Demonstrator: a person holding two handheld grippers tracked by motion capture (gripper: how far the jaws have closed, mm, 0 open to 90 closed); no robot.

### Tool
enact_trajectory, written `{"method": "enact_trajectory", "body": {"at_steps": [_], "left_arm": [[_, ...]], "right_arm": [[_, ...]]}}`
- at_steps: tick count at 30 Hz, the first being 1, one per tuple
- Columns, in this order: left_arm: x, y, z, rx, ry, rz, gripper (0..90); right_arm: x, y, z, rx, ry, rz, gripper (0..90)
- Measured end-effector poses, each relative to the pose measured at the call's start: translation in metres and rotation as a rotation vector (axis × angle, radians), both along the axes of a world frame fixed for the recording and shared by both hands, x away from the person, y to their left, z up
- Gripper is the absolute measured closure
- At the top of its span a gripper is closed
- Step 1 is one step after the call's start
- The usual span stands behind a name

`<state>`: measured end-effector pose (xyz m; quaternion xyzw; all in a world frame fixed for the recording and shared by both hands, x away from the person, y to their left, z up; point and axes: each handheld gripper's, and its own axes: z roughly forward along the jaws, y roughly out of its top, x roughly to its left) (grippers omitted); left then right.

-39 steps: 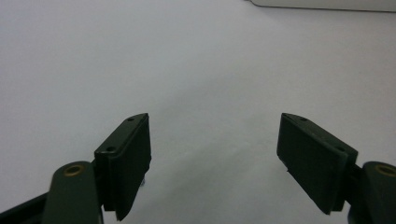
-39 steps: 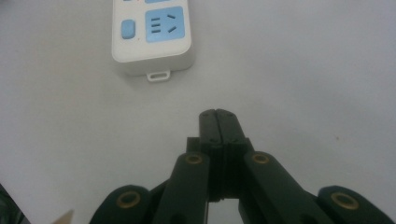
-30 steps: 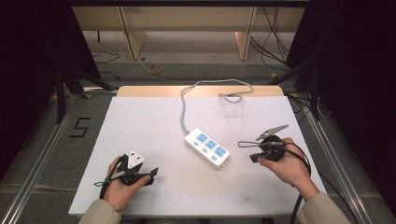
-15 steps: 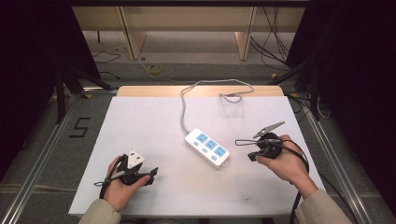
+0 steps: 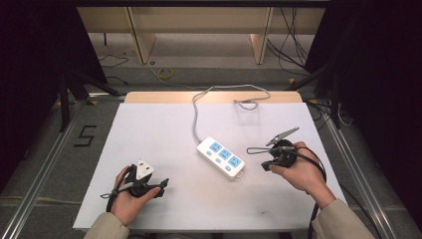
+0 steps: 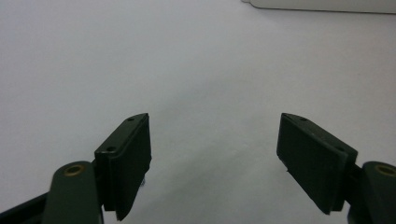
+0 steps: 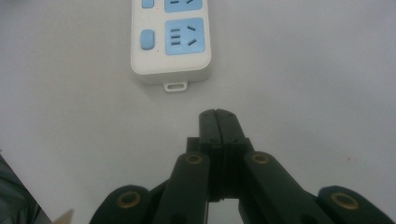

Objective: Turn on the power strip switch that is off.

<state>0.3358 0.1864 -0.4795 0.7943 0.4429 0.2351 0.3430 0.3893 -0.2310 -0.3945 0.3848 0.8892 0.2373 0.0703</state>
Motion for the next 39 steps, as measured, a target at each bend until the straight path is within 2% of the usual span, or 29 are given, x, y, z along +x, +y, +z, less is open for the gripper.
{"method": "enact_trajectory", "body": {"at_steps": [39], "left_arm": [[0.0, -0.001, 0.001, 0.011, -0.007, -0.008, 26.3]], "right_arm": [[0.007, 0.02, 0.006, -0.021, 0.012, 0.03, 90.0]]}}
